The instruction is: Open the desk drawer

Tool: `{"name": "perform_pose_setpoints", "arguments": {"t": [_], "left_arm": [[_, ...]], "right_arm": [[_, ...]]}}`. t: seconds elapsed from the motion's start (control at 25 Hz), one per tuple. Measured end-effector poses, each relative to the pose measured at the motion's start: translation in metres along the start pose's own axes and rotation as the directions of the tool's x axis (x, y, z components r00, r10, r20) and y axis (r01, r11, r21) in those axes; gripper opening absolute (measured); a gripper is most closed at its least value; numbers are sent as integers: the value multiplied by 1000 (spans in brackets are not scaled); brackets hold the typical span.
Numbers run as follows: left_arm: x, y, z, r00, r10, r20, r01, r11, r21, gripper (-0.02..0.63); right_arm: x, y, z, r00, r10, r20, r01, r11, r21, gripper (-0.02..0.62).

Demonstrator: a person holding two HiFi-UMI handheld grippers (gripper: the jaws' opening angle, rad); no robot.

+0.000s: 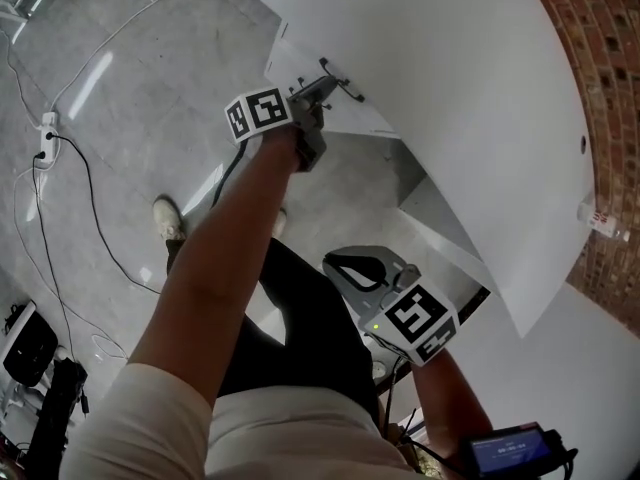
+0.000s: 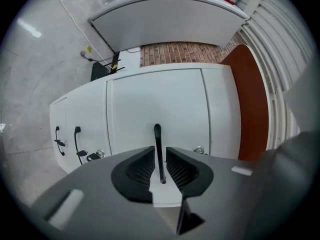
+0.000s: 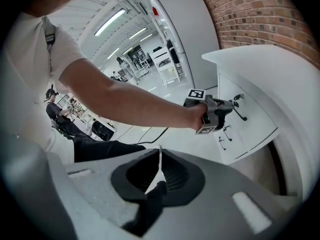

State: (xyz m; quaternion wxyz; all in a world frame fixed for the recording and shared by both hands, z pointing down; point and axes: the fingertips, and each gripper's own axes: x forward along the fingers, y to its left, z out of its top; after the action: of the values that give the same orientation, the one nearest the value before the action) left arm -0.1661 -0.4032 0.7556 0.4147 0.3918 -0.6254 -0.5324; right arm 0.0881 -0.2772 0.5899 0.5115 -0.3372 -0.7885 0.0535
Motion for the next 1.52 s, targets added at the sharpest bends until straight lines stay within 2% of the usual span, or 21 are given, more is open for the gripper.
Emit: {"name": "perform_pose_setpoints", "arguments": {"t": [0.12,0.24,0.6,1.0,1.52], "left_arm": [[6,1,1,1000,-13,7,13,1000,-19,70],[13,2,1,1000,-18,-1,17,1000,-22,34],[8,-2,-3,999,-37,-29,36,999,-20,29],[-64,-4,-6,998,-23,-58,20,999,-49,28],[-93,10,-25,995,32,-96,-40,997,-74,28]], "right_arm": [[0,-8,-4,1000,-5,-15,5,1000,1,15],[1,-13,-2,1000,-1,-14,1,1000,-5,16],[8,-14,1,999,0,-36,-1,1000,-18,16],[27,30,28,999,8,-32,-8,1000,-10,16],[31,41,34,998,54,-12,-53,998,32,16]]}}
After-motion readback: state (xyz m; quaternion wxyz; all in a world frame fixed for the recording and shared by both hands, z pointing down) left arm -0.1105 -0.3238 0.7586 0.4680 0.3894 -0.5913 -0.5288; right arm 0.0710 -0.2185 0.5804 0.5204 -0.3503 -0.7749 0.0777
